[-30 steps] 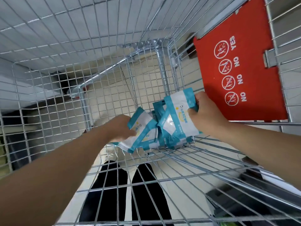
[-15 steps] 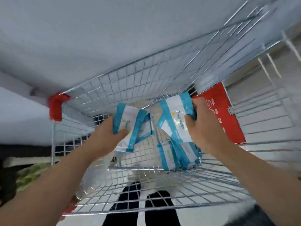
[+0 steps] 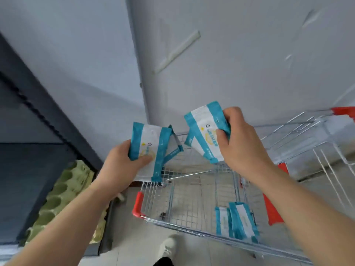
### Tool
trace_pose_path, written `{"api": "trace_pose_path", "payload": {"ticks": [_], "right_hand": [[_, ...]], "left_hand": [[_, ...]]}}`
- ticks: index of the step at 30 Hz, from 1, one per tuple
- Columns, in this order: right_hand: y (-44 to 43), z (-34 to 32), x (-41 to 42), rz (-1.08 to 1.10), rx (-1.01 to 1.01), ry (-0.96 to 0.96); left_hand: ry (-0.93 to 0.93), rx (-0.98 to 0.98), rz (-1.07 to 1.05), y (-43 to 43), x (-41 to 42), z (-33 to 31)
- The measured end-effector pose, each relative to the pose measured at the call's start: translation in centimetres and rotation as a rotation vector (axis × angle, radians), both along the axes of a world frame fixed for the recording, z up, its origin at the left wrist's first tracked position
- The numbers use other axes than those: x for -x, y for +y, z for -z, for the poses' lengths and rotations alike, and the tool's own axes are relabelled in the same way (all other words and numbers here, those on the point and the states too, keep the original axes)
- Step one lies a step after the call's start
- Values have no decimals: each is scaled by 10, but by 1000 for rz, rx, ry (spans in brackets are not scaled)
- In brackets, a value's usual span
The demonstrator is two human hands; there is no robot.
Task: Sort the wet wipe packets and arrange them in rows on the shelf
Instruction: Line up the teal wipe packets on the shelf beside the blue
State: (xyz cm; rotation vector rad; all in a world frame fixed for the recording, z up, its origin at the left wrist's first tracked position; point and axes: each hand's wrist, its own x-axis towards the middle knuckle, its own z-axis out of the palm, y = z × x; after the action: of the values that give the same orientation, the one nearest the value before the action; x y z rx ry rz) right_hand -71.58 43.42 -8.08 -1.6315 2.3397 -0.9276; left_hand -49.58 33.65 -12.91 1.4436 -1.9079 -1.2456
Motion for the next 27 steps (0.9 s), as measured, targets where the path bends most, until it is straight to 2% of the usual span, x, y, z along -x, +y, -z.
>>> {"api": "trace_pose_path", "payload": {"ticks": [9, 16, 22, 27], "right_hand": [[-41, -108, -161, -330, 193, 90], [-105, -155, -314, -433, 237, -73], [-172, -152, -434, -379, 138, -214], [-219, -130, -479, -215, -42, -238]], "left_hand": [[124, 220, -329, 10, -181, -106], [236, 304, -484, -31, -341, -154], [280, 205, -505, -89, -461, -164], [319, 59, -442, -135, -513, -157]]}}
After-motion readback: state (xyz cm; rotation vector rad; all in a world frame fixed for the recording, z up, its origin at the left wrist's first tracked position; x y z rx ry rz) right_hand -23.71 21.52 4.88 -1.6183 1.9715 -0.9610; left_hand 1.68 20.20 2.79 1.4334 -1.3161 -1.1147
